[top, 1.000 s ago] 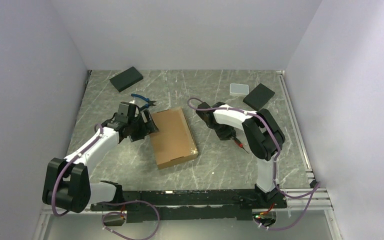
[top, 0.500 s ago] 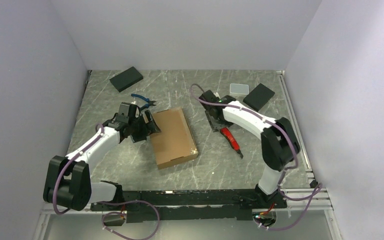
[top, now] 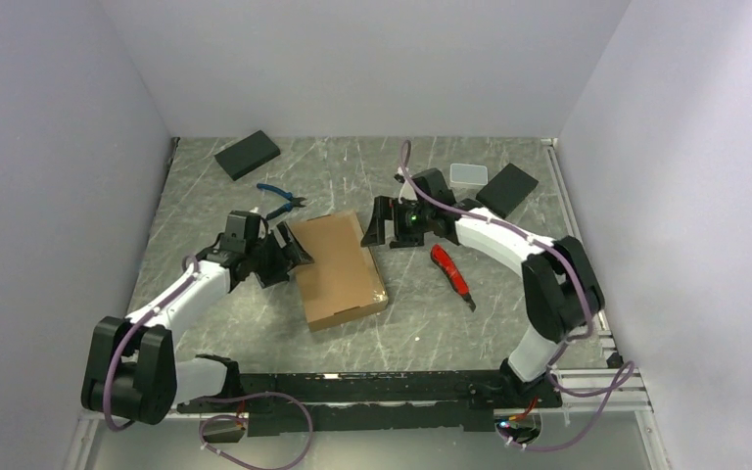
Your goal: Unpack the express box
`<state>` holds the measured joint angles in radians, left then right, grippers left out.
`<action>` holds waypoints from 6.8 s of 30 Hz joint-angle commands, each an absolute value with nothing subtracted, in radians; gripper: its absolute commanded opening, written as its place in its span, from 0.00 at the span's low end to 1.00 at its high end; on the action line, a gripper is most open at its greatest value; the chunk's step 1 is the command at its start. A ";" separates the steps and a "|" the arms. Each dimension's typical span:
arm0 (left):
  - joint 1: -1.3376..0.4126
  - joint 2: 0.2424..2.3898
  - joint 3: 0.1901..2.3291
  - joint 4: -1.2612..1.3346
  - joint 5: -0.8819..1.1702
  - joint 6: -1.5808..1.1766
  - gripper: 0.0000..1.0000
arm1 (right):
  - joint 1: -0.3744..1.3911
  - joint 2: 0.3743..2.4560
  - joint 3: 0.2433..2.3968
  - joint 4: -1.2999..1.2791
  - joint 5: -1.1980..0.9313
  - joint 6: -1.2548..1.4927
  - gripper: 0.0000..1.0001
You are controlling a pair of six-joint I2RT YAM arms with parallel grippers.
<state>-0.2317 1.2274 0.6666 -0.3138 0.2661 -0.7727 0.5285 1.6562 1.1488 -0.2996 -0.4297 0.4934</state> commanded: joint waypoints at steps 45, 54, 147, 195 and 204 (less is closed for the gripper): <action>-0.362 1.532 0.517 0.289 0.409 -0.934 0.69 | 0.724 1.584 1.368 -0.404 -0.346 0.509 0.94; -0.360 1.436 0.529 0.152 0.384 -0.868 0.72 | 0.724 1.619 1.465 -0.458 -0.327 0.456 0.95; -0.259 0.646 0.661 -0.474 0.003 -0.534 0.92 | 0.820 1.404 1.450 -0.549 -0.523 -0.926 1.00; -0.259 0.673 0.688 -0.384 0.118 -0.532 0.86 | 0.252 1.771 1.166 -0.645 -0.313 0.024 0.71; -0.259 0.669 0.707 -0.426 0.071 -0.531 0.89 | 0.349 1.828 1.187 -0.678 -0.015 0.044 0.57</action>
<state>-0.2630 0.6758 0.6582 -0.4171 0.1047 -0.5350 0.3042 1.8019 1.1435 -0.6468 -0.1974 0.0433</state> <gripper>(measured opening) 0.875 0.638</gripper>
